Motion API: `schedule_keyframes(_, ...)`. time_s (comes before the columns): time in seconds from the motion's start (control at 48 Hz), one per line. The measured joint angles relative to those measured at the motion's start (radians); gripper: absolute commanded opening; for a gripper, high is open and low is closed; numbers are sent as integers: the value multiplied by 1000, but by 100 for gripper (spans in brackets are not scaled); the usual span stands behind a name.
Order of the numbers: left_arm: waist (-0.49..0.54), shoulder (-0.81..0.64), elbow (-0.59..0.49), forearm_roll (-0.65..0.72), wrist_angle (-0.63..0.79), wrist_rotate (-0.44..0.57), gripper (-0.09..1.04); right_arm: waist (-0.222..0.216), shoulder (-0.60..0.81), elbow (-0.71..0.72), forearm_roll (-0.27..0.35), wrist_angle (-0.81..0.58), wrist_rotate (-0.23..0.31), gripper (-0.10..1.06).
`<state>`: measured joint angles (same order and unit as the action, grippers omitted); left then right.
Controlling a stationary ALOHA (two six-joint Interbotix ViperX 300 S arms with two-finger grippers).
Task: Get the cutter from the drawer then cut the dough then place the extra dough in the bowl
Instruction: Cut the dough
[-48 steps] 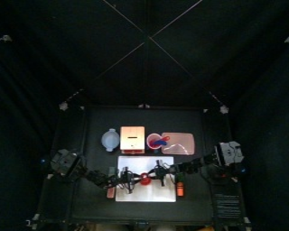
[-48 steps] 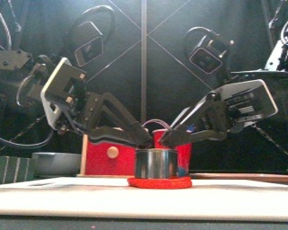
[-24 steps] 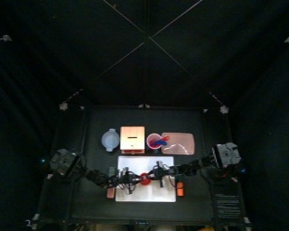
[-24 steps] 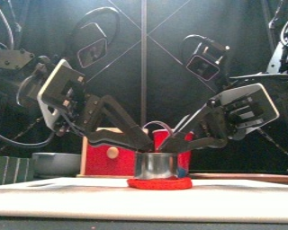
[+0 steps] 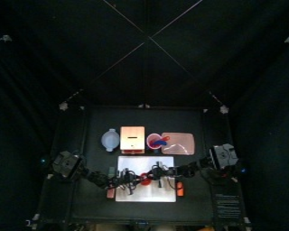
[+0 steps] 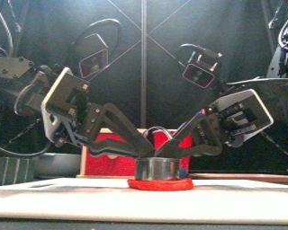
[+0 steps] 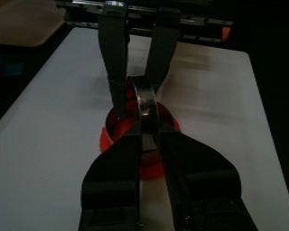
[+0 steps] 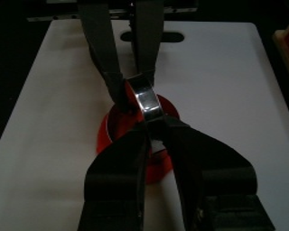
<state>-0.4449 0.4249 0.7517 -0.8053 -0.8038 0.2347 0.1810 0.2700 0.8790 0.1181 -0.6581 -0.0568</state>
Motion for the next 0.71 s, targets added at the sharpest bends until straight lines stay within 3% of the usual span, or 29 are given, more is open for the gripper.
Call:
schedule_keyframes(0.229,0,2,9,5,0,-38,50,0,-6,0,2,0,0,60)
schedule_keyframes(0.708,15,-34,18,12,5,0,52,6,-25,-25,3,55,-6,61)
